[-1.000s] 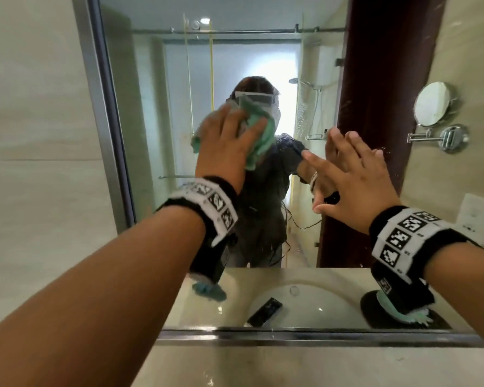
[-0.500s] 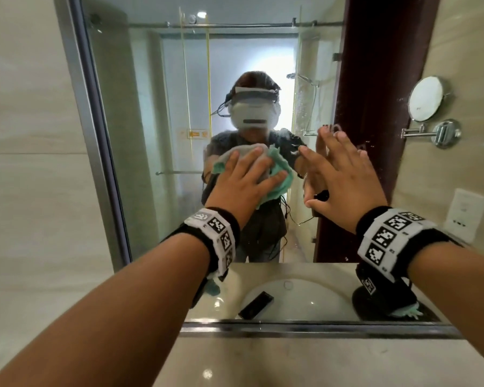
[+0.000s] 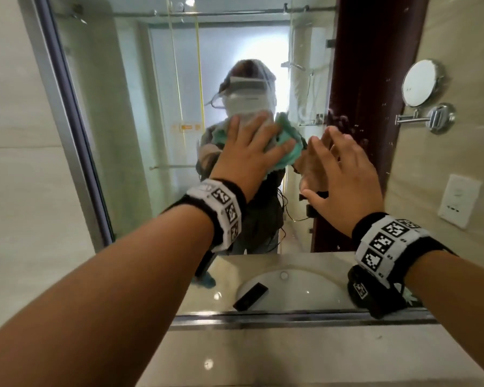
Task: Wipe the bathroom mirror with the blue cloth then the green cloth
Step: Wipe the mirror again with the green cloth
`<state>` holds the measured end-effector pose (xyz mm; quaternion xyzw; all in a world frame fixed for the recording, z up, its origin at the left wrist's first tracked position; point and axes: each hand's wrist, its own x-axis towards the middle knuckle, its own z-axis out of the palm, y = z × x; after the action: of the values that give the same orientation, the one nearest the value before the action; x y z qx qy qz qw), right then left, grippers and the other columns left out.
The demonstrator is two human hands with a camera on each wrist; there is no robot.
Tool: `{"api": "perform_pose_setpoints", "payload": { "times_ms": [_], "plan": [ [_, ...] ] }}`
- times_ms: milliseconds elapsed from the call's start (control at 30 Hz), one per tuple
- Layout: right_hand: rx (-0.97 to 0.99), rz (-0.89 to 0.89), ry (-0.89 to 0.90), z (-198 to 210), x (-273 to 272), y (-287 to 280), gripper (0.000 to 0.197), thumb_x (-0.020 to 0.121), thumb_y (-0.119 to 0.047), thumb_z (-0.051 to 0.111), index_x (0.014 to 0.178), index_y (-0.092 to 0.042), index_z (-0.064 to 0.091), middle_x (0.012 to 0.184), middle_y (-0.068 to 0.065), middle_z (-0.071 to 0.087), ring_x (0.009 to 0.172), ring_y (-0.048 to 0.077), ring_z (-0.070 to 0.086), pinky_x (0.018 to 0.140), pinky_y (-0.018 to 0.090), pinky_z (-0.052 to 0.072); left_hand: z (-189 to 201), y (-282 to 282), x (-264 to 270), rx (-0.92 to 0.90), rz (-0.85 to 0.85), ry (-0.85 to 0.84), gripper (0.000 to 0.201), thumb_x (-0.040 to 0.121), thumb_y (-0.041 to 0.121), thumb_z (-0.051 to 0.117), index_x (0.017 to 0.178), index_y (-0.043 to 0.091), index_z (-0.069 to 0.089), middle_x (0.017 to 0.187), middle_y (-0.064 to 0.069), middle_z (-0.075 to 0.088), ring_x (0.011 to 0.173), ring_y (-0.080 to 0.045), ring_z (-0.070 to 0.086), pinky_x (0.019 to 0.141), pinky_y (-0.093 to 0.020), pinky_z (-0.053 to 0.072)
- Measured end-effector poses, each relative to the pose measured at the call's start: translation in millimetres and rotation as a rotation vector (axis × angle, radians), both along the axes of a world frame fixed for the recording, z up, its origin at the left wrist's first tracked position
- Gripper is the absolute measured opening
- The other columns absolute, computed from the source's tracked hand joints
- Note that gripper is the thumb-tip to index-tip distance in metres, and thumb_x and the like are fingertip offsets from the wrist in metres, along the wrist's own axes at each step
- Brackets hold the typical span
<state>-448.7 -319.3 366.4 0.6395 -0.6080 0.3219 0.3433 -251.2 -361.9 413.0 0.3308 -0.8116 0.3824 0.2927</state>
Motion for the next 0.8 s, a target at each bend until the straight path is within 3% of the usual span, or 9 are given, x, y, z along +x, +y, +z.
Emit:
{"api": "perform_pose_setpoints", "payload": {
  "times_ms": [133, 300, 400, 533, 633, 733, 800],
  "plan": [
    [-0.007, 0.005, -0.031, -34.2, 4.6, 0.3, 0.080, 0.084, -0.044, 0.058, 0.149, -0.026, 0.015, 0.157, 0.006, 0.007, 0.142, 0.030, 0.013, 0.112, 0.053, 0.021, -75.9, -1.1, 9.5, -0.001, 0.082, -0.199, 0.072, 0.067, 0.021, 0.075, 0.134, 0.032, 0.051, 0.138, -0.010, 0.048, 0.132, -0.040, 0.037, 0.104, -0.067, 0.018],
    [0.034, 0.016, -0.034, -65.6, 10.3, 5.3, 0.083, 0.081, -0.036, 0.063, 0.148, -0.028, 0.015, 0.155, 0.010, 0.009, 0.140, 0.032, 0.015, 0.110, 0.054, 0.024, -153.0, -3.0, 24.8, -0.038, 0.030, -0.259, 0.063, 0.066, 0.015, 0.065, 0.126, 0.031, 0.058, 0.132, -0.008, 0.043, 0.129, -0.037, 0.032, 0.101, -0.072, 0.018],
    [0.072, 0.012, -0.011, -87.7, 6.5, 10.4, 0.087, 0.077, -0.032, 0.066, 0.148, -0.028, 0.016, 0.154, 0.011, 0.010, 0.138, 0.032, 0.018, 0.109, 0.052, 0.026, -183.7, -1.4, 27.6, -0.012, 0.020, -0.268, 0.069, 0.057, 0.014, 0.073, 0.122, 0.031, 0.062, 0.128, -0.008, 0.056, 0.128, -0.039, 0.036, 0.103, -0.071, 0.016],
    [0.110, 0.030, -0.010, -118.2, -2.3, 18.4, 0.083, 0.076, -0.029, 0.065, 0.147, -0.027, 0.022, 0.154, 0.013, 0.013, 0.136, 0.034, 0.022, 0.107, 0.053, 0.029, -230.3, 0.5, 23.9, 0.000, -0.031, -0.300, 0.063, 0.061, 0.013, 0.074, 0.120, 0.033, 0.063, 0.127, -0.004, 0.048, 0.126, -0.035, 0.037, 0.105, -0.064, 0.020],
    [0.145, 0.054, -0.013, -140.6, -8.1, 24.4, 0.082, 0.074, -0.027, 0.066, 0.146, -0.027, 0.027, 0.153, 0.013, 0.016, 0.133, 0.036, 0.026, 0.103, 0.055, 0.032, -269.7, 7.3, 18.8, 0.095, 0.018, -0.365, 0.060, 0.056, 0.014, 0.075, 0.113, 0.032, 0.067, 0.123, -0.003, 0.055, 0.121, -0.033, 0.043, 0.106, -0.059, 0.024],
    [0.218, 0.074, 0.024, -159.2, -13.8, 32.4, 0.084, 0.070, -0.024, 0.070, 0.144, -0.025, 0.032, 0.152, 0.014, 0.019, 0.130, 0.037, 0.029, 0.100, 0.055, 0.034, -291.1, 18.2, 13.5, 0.233, 0.092, -0.399, 0.057, 0.048, 0.014, 0.084, 0.101, 0.029, 0.073, 0.119, -0.003, 0.049, 0.114, -0.031, 0.044, 0.099, -0.053, 0.038],
    [0.283, 0.094, 0.044, -165.7, -17.0, 40.7, 0.082, 0.069, -0.022, 0.071, 0.143, -0.024, 0.036, 0.151, 0.014, 0.021, 0.129, 0.037, 0.029, 0.099, 0.054, 0.034, -283.3, 33.4, 5.5, 0.355, 0.124, -0.367, 0.057, 0.043, 0.016, 0.088, 0.097, 0.028, 0.074, 0.112, -0.004, 0.058, 0.109, -0.032, 0.051, 0.088, -0.051, 0.048]
  ]
}}
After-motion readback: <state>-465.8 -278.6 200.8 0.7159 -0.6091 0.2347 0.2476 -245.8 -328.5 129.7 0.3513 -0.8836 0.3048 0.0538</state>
